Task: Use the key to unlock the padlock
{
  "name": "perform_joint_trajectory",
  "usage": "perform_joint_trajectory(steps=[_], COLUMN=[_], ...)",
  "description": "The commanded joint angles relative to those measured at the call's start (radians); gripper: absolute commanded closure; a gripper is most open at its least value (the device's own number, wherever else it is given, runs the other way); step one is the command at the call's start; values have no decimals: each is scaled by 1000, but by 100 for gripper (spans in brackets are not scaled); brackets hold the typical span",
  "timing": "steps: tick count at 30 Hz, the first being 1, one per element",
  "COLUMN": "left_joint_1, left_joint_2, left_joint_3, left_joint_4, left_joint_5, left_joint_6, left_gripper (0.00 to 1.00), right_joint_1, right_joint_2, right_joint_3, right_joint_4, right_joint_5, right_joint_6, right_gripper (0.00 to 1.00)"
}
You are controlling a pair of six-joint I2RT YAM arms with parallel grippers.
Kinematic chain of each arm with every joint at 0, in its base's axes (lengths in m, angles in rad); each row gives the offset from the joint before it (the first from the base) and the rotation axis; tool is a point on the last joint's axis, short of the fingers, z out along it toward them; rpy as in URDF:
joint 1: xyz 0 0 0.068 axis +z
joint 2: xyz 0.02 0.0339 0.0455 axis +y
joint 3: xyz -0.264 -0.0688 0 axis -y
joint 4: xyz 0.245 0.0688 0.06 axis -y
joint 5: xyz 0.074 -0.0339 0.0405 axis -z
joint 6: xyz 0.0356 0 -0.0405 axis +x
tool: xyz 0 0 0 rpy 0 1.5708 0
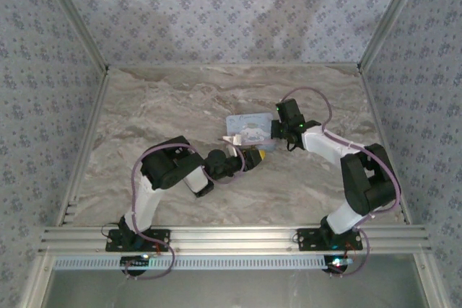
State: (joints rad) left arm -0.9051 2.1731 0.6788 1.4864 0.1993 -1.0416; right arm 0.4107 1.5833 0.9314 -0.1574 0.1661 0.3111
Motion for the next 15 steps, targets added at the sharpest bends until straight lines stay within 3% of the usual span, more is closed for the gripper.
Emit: perform_joint_trajectory(steps=[1, 8, 15], left_joint_1=[31, 38, 43], left_joint_2=[73, 73, 56], left_joint_3=[-59, -73, -108], left_joint_4=[-274, -301, -337], left_joint_5=[1, 21, 31], left_joint_6=[-156, -181, -190], left_gripper=[49, 52, 45], right_joint_1=[9, 18, 21], right_joint_2=[-23, -24, -39], right_joint_3=[-20, -33, -47], right_joint_4=[-13, 1, 11], right_joint_5=[-17, -13, -10], right_joint_6=[18, 19, 18], right_gripper=[100, 100, 100])
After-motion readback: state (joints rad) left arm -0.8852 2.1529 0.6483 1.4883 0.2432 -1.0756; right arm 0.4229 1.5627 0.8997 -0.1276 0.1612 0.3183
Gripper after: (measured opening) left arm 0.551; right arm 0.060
